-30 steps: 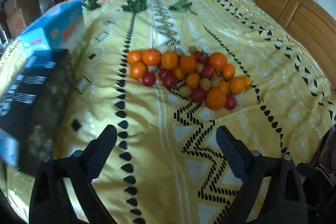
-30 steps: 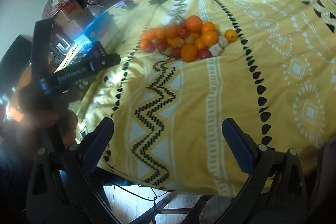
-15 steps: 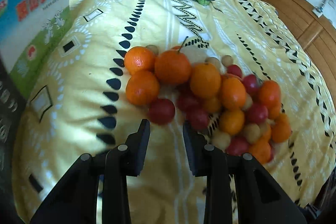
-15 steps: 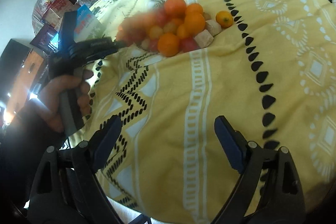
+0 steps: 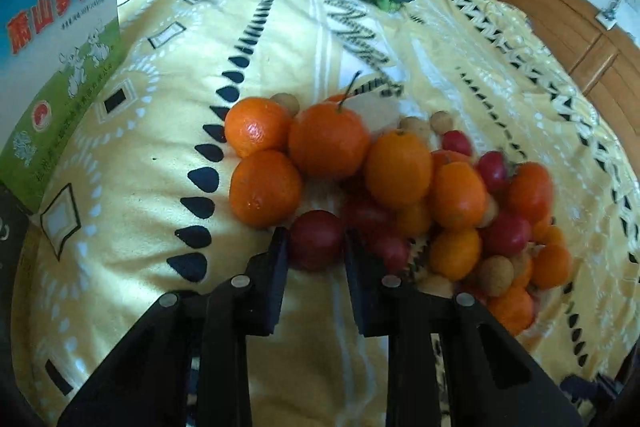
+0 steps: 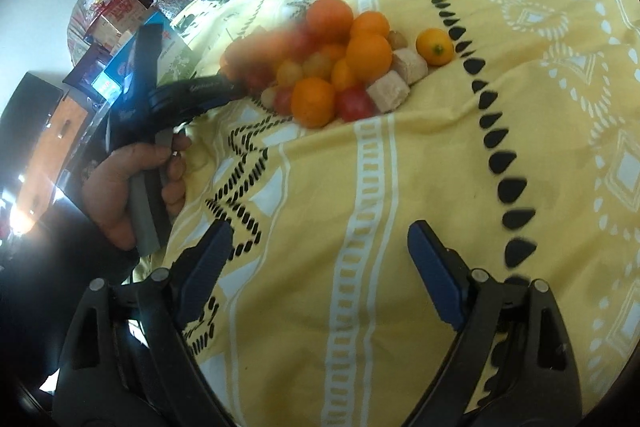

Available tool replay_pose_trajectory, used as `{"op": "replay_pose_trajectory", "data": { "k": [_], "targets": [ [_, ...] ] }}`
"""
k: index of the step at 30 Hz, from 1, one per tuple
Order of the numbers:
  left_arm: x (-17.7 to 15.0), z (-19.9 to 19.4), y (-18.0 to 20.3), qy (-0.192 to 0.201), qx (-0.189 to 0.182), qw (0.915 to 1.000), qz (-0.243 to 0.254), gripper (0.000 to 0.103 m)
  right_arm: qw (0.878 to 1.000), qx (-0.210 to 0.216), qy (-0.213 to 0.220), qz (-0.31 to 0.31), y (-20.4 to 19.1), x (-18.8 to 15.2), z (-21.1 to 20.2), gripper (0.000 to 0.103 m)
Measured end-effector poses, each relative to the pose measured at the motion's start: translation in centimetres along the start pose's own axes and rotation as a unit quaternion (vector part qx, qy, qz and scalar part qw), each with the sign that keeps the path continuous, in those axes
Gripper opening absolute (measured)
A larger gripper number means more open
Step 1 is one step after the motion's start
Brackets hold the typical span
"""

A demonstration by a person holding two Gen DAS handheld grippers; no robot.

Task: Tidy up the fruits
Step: 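Grasp a red plum with the left gripper while the right gripper grasps another beige chunk, then carry the red plum and beige chunk over the steel basin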

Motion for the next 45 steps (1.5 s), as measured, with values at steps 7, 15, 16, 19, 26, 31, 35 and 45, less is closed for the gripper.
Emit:
{"op": "replay_pose_trajectory", "data": {
  "k": [7, 15, 16, 19, 26, 31, 35, 45],
  "targets": [
    [-1.2, -5.0, 0.5, 0.027, -0.038, 0.9989, 0.011, 0.027, 0.999, -0.026, 0.017, -0.022, 1.4, 4.1, 1.1, 0.052],
    [-1.9, -6.7, 0.2, 0.022, -0.062, 0.9978, -0.003, 0.027, 0.997, -0.065, -0.018, -0.038, 4.1, 5.9, 4.3, 0.052],
    [-2.0, -6.7, 0.3, 0.021, -0.065, 0.9977, -0.003, 0.027, 0.998, -0.051, -0.014, -0.026, 4.3, 6.1, 4.3, 0.052],
    [-2.1, -6.6, 0.6, 0.019, -0.069, 0.9974, -0.002, 0.027, 1.0, -0.024, 0.001, 0.009, 5.3, 7.0, 4.7, 0.052],
    [-2.3, -6.6, 1.1, 0.016, -0.075, 0.9971, 0.002, 0.027, 0.999, -0.033, -0.019, -0.013, 5.4, 6.9, 6.0, 0.048],
    [-2.2, -7.1, 1.3, 0.012, -0.08, 0.9967, -0.002, 0.027, 1.0, -0.023, -0.02, -0.001, 5.6, 6.8, 5.5, 0.034],
    [-2.5, -8.0, 1.4, 0.015, -0.082, 0.9964, 0.007, 0.027, 1.0, -0.002, -0.007, -0.01, 4.2, 6.0, 3.4, 0.034],
    [-4.0, -13.0, 1.6, 0.048, -0.09, 0.9941, 0.037, 0.027, 0.997, -0.009, 0.042, -0.071, -1.5, 4.7, -2.5, 0.034]
  ]
}}
Point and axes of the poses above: each gripper's, at about its wrist camera, not at the fingertips, and z roughly the way its jaws point, y to its right, x to its top, the point moved 2 cm from there along z, roughly the way its jaws point, and after that the axes turned 11 degrees about -z, right-handed, at the moved point
